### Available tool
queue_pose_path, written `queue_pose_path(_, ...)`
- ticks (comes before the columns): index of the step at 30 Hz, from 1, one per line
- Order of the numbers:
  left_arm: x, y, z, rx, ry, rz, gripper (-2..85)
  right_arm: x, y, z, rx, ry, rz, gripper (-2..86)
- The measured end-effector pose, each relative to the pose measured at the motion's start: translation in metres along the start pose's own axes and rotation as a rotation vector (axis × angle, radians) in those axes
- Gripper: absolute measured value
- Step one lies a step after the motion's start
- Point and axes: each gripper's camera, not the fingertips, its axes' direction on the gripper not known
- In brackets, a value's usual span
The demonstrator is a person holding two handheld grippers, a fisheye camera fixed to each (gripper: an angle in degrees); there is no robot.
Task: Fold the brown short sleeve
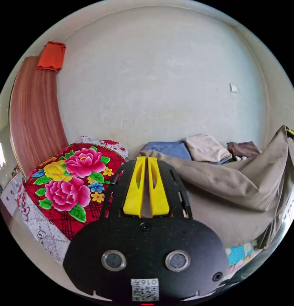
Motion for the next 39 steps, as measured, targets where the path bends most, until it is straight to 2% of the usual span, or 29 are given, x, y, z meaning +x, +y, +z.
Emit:
queue_pose_path(1, 0.005, -0.005, 0.019, -0.052, -0.004, 0.013, -0.5, -0.002, -0.002, 0.017, -0.066, -0.01, -0.004, 3.6)
queue_pose_path(3, 0.021, -0.011, 0.088, -0.311, -0.012, 0.063, -0.2, -0.007, 0.004, 0.081, -0.395, -0.05, 0.004, 7.5)
queue_pose_path(4, 0.023, -0.009, 0.1, -0.344, -0.025, 0.065, -0.3, -0.008, 0.008, 0.09, -0.435, -0.055, 0.005, 8.7)
queue_pose_path(7, 0.025, 0.006, 0.12, -0.262, -0.082, 0.104, -0.8, -0.006, 0.035, 0.094, -0.356, -0.06, 0.032, 9.9)
queue_pose_path(10, 0.019, 0.017, 0.137, -0.306, 0.093, 0.191, -0.8, -0.012, 0.063, 0.072, -0.268, -0.163, -0.035, 9.6)
queue_pose_path(12, 0.015, 0.025, 0.144, -0.321, 0.273, 0.252, -0.7, -0.031, 0.093, 0.044, -0.216, -0.355, -0.15, 9.9)
queue_pose_path(15, 0.012, 0.034, 0.163, -0.359, 0.374, 0.304, -0.3, -0.071, 0.142, 0.011, -0.178, -0.564, -0.306, 11.3)
queue_pose_path(17, 0.005, 0.035, 0.182, -0.378, 0.336, 0.288, 0.0, -0.097, 0.172, -0.002, -0.181, -0.624, -0.363, 12.7)
queue_pose_path(21, -0.032, 0.028, 0.232, -0.394, 0.155, 0.109, 0.9, -0.144, 0.238, -0.022, -0.169, -0.676, -0.417, 14.3)
queue_pose_path(25, -0.058, 0.018, 0.284, -0.5, 0.107, -0.004, 3.1, -0.173, 0.278, -0.022, -0.226, -0.597, -0.461, 14.4)
queue_pose_path(28, -0.074, 0.002, 0.327, -0.569, 0.174, -0.098, 4.9, -0.182, 0.292, -0.016, -0.221, -0.475, -0.405, 14.0)
queue_pose_path(32, -0.083, -0.031, 0.366, -0.53, 0.275, -0.206, 6.0, -0.184, 0.29, -0.004, -0.306, -0.479, -0.365, 12.8)
queue_pose_path(37, -0.081, -0.071, 0.399, -0.565, 0.373, -0.254, 2.6, -0.171, 0.288, -0.014, -0.317, -0.54, -0.359, 1.9)
queue_pose_path(39, -0.072, -0.083, 0.407, -0.595, 0.513, -0.209, -0.1, -0.155, 0.291, -0.017, -0.298, -0.49, -0.289, 0.5)
